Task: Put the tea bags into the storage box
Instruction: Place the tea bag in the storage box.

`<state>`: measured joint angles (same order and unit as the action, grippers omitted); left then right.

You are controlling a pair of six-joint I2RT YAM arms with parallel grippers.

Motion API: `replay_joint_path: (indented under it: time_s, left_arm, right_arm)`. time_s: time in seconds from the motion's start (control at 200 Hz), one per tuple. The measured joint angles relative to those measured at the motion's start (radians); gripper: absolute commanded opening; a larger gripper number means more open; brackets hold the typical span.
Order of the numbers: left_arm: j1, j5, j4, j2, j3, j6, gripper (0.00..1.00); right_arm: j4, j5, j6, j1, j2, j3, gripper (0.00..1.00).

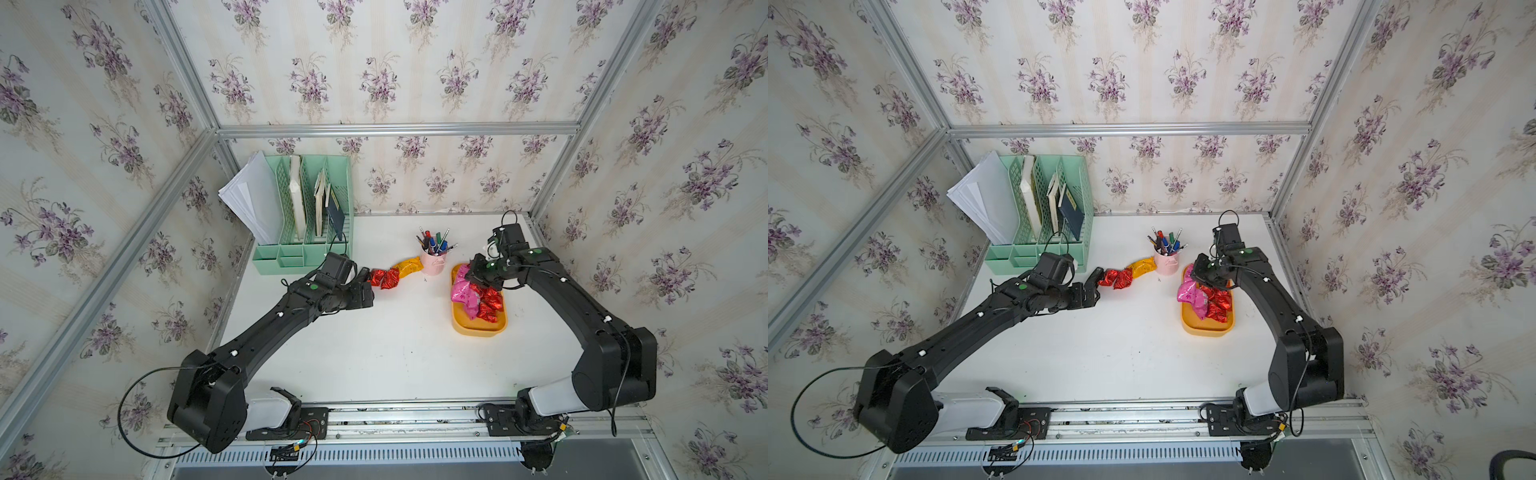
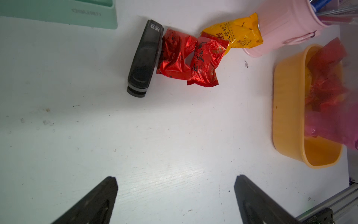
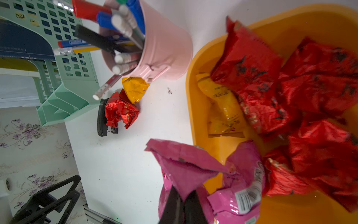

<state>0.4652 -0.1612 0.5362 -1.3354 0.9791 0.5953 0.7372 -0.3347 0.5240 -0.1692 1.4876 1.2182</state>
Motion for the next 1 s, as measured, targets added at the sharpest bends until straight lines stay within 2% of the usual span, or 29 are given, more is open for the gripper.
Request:
replay_joint_path:
  time_s: [0.215,0.43,0.679,0.999]
  left_arm:
    - [0.006,-0.002,0.008,-0.013,0.016,0.000,0.99]
    - [0.007,0.011,0.022,0.003,0.004,0.012,0.99]
    - [0.007,0.028,0.027,0.010,0.003,0.014,0.99]
    - [0.007,0.047,0.039,0.014,0.015,0.018,0.99]
  right_arm:
    - [0.096,0.036,-0.108,0.031,0.114,0.073,0.00]
    - [0.091,0.040,-0.138,0.028,0.163,0.061,0.00]
    - [0.056,0.105,-0.180,-0.089,0.202,0.040,0.00]
    - [0.051,0.270,-0.171,-0.119,0.238,0.038,0.00]
